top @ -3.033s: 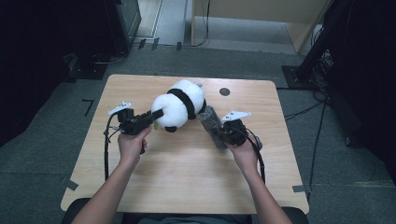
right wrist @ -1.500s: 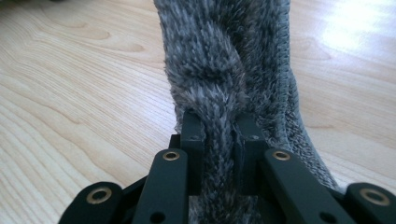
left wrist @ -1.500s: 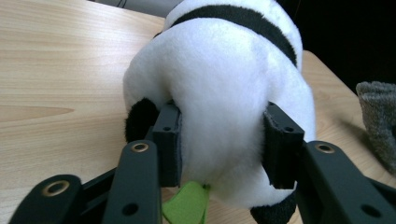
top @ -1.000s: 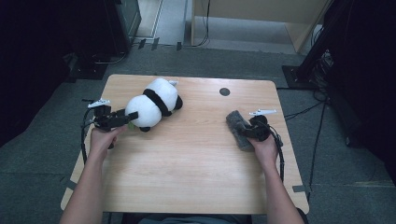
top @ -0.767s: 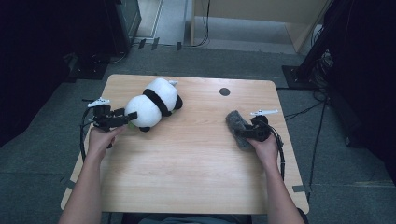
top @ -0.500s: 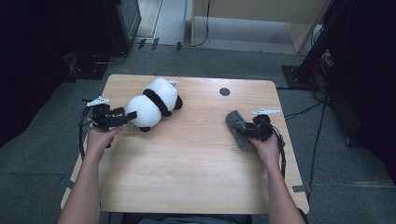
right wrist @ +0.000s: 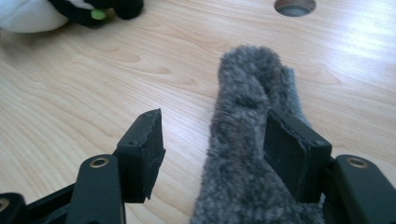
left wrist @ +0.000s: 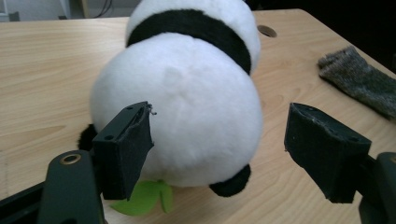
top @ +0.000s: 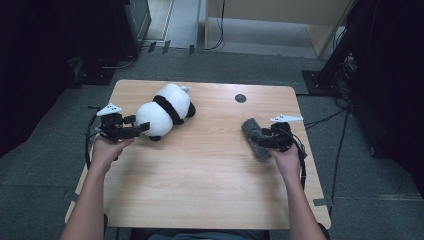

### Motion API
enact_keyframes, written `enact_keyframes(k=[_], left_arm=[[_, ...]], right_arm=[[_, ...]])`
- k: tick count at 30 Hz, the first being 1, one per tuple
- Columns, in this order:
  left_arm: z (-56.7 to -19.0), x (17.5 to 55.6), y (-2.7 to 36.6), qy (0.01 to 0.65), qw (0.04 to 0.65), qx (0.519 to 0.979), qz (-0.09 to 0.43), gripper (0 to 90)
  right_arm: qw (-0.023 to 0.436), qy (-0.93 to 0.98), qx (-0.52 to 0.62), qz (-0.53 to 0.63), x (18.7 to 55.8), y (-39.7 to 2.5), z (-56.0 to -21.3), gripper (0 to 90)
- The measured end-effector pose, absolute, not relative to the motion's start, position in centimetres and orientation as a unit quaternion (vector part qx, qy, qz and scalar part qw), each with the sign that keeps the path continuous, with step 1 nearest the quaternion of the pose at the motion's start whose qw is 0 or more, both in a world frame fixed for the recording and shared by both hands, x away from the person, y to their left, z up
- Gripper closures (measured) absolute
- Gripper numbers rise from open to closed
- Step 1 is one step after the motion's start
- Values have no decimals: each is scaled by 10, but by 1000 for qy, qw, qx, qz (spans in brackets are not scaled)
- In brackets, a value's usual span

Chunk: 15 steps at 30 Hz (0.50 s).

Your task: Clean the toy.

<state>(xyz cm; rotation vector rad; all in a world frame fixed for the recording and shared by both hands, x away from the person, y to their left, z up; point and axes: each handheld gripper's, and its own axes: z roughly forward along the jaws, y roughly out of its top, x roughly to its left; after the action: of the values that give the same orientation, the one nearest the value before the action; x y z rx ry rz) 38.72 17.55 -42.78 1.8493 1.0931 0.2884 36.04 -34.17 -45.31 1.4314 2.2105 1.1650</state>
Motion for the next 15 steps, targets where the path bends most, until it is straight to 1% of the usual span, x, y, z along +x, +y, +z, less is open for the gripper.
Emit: enact_keyframes(k=[4, 9, 15], left_arm=[[-424, 380, 163, 428, 466, 765, 121, 230], [-420, 374, 150, 412, 473, 770, 114, 230], [-423, 368, 130, 388, 466, 787, 111, 229]], right_arm=[[127, 768, 481, 404, 355, -333, -449, 408], [128, 776, 465, 406, 345, -323, -444, 410], [129, 784, 439, 419, 333, -312, -445, 410]])
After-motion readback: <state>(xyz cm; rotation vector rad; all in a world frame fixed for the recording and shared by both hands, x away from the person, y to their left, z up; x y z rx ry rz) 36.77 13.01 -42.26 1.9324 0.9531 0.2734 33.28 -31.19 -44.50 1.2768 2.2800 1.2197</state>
